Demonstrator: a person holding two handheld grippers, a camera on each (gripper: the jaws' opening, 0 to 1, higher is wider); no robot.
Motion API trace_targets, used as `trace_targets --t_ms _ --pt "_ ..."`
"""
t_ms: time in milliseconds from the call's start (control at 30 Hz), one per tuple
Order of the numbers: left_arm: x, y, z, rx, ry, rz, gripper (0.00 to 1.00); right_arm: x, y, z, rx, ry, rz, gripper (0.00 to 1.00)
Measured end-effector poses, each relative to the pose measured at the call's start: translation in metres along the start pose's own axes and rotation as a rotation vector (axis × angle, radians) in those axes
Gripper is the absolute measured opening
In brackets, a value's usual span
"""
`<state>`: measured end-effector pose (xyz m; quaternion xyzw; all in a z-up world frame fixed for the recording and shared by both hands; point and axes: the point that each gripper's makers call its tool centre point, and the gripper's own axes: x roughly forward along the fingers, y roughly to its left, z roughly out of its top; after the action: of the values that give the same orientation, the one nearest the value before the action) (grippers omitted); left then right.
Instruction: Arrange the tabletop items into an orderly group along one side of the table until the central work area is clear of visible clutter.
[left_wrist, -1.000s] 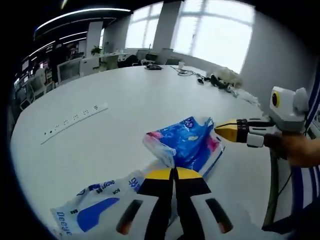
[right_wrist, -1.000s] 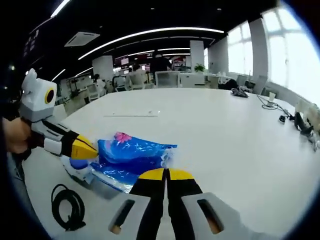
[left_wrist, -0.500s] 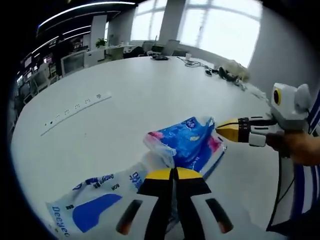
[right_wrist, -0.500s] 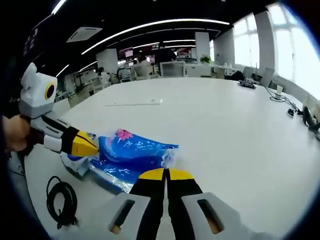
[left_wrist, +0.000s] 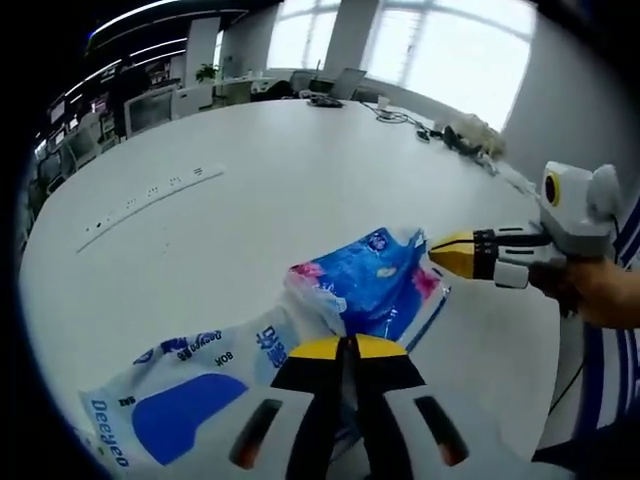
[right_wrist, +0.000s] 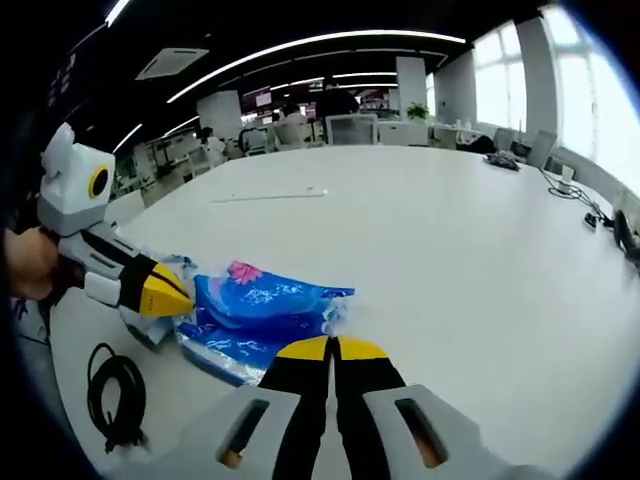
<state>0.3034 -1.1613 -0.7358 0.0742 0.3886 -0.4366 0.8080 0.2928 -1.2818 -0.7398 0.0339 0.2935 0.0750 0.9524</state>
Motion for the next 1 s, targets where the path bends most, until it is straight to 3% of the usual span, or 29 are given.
trace_targets --t_ms 300,433,567,800,867,900,1000 --pt "-0.003 0.004 -0.003 0.0 0.005 0.008 0.09 0.003 -0.002 -0.001 0.02 -0.002 0.014 0.01" --pt "-0.009 0.004 0.002 -0.024 -0.015 0.0 0.19 0.002 -0.002 -0.002 0.017 0.001 0.015 0.11" --pt "-0.017 0.008 0.007 -0.028 -0.039 0.011 0.3 -0.005 -0.001 0.008 0.039 -0.043 0.023 0.2" --pt "-0.056 0.002 0.017 -0.074 -0.113 -0.051 0.59 -0.035 0.022 0.049 0.029 -0.176 0.125 0.32" --pt "-0.075 0.001 0.023 -0.055 -0.168 -0.054 0.65 -0.054 0.032 0.062 0.045 -0.215 0.153 0.35" --pt "-0.086 0.001 0.026 -0.044 -0.202 -0.049 0.66 -0.06 0.034 0.065 0.044 -0.222 0.156 0.35" --pt "-0.109 0.001 0.021 -0.046 -0.217 -0.054 0.67 -0.078 0.042 0.072 0.024 -0.245 0.143 0.37"
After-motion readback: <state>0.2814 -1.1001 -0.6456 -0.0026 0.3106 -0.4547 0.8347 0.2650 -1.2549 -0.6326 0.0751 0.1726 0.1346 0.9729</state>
